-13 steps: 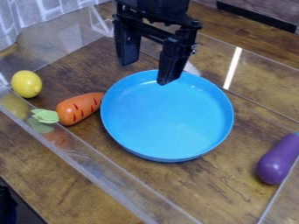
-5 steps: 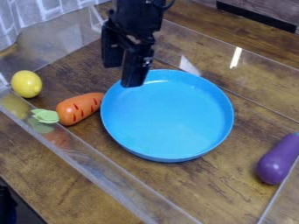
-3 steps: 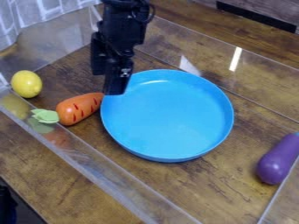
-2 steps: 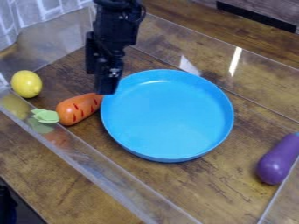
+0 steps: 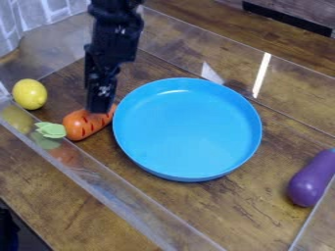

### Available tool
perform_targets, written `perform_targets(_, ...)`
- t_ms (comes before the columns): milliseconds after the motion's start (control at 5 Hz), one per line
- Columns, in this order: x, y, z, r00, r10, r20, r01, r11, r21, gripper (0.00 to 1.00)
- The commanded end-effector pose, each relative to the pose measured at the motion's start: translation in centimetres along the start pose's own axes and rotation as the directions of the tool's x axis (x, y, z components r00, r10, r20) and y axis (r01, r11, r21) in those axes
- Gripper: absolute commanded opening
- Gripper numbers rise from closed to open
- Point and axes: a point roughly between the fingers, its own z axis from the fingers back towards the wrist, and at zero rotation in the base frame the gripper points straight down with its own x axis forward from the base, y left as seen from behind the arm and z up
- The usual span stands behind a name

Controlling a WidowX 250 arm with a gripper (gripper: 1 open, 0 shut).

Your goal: Move the carrot to the right side

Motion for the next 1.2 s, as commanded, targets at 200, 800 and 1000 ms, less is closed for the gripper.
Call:
perform_targets(200,-0.2,0.4,-1.8,1.0,0.002,0.022,-0.003,0.999,0.043,1.0)
perform_targets(800,0.5,-1.0,-3.5,0.998,0.049,0.027,-0.05,0.998,0.033,1.0)
perform_targets(1000,0.2,-1.4,-3.6,0.999,0.02,0.031,-0.021,0.999,0.035,1.0)
